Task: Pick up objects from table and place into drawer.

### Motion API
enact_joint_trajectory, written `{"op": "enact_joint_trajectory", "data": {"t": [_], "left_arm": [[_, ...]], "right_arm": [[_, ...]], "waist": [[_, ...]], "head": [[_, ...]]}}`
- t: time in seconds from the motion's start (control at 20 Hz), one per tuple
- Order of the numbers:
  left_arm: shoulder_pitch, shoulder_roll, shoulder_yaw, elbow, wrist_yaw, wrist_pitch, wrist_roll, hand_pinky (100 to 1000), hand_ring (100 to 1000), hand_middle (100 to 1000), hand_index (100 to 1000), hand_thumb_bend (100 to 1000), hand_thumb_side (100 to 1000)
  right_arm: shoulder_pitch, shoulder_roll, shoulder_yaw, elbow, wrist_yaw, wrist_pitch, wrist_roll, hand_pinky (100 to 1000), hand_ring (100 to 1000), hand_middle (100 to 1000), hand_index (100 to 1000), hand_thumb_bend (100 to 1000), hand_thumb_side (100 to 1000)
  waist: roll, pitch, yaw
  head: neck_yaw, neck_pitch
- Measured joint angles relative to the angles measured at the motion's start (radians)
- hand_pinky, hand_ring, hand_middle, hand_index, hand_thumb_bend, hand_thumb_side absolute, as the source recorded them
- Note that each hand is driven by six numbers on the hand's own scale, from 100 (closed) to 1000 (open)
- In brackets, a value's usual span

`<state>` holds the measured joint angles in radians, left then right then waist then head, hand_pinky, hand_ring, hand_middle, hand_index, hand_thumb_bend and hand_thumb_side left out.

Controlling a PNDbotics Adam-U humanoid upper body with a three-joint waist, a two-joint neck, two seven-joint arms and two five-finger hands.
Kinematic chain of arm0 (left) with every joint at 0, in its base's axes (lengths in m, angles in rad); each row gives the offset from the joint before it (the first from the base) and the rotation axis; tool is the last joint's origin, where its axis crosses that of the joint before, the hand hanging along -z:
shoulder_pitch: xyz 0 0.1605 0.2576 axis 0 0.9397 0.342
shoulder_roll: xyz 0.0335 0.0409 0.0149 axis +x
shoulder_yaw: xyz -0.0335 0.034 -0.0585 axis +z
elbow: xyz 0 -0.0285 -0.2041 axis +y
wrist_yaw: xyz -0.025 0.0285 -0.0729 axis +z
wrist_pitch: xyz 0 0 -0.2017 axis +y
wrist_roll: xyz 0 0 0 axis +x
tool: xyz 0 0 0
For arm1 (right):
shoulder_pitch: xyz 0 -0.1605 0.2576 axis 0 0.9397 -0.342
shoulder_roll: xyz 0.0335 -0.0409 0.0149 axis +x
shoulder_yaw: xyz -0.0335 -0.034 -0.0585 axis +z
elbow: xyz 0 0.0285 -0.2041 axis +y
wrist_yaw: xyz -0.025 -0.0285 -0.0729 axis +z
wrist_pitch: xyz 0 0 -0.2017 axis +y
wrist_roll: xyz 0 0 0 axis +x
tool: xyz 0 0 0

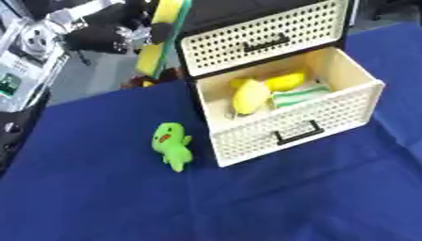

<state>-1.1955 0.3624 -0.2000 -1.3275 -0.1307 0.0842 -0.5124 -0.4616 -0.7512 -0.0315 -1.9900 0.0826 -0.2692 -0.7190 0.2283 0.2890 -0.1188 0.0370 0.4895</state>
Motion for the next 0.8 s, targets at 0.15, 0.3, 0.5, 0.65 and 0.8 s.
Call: {"op": "enact_joint_trajectory", "data": {"t": [0.15,0.3,0.5,0.65,0.8], "left_arm": [[-0.007,-0.021,0.000,0.019,0.033,0.006,0.054,355,539,505,707,220,627],[-0.014,-0.045,0.001,0.050,0.075,-0.002,0.114,363,569,520,725,242,650],[-0.020,-0.070,0.000,0.112,0.128,-0.035,0.172,367,581,533,734,263,674],[-0.021,-0.083,0.000,0.161,0.140,-0.066,0.192,370,595,546,743,271,676],[-0.021,-0.095,-0.001,0.204,0.133,-0.104,0.194,375,610,562,753,277,672]], "right_arm": [[-0.007,0.003,0.000,0.000,-0.003,0.002,0.002,453,540,482,716,100,978],[-0.014,0.008,0.000,0.000,-0.006,0.003,0.003,452,539,481,714,100,977],[-0.019,0.011,0.000,0.000,-0.006,0.004,0.004,451,539,481,713,100,977],[-0.024,0.018,0.000,0.000,-0.008,0.005,0.004,451,538,480,713,100,977],[-0.029,0.024,0.000,0.000,-0.009,0.006,0.006,450,538,480,713,100,976]], "waist": [[0.004,0.004,-0.011],[0.009,0.011,-0.020],[0.010,0.016,-0.023],[0.010,0.023,-0.027],[0.010,0.029,-0.032]], "head": [[0.006,-0.005],[0.010,-0.010],[0.014,-0.017],[0.015,-0.018],[0.018,-0.021]]}}
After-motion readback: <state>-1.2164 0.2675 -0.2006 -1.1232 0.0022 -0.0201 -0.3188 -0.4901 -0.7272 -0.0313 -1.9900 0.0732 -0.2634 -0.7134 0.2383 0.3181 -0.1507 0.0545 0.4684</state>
